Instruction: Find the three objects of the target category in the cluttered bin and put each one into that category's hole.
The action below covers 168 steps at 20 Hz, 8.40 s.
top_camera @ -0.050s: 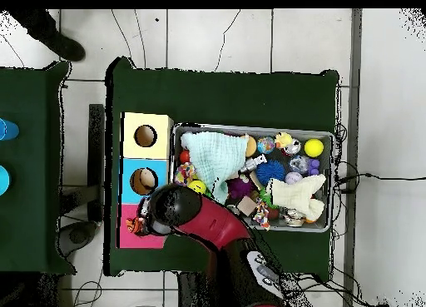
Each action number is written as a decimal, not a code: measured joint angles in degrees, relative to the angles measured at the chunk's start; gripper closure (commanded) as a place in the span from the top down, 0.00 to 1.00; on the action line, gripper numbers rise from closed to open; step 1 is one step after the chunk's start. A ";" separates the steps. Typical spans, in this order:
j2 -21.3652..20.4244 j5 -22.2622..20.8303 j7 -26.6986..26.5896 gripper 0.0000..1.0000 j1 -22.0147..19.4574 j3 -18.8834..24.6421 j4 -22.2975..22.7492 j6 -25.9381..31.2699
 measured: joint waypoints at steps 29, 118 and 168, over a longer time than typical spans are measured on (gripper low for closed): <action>-11.98 2.50 0.04 1.00 5.12 3.04 4.35 14.54; 12.68 -16.26 18.20 1.00 14.26 -3.98 -23.25 31.91; 12.89 -24.13 20.26 1.00 5.04 5.68 -24.42 31.87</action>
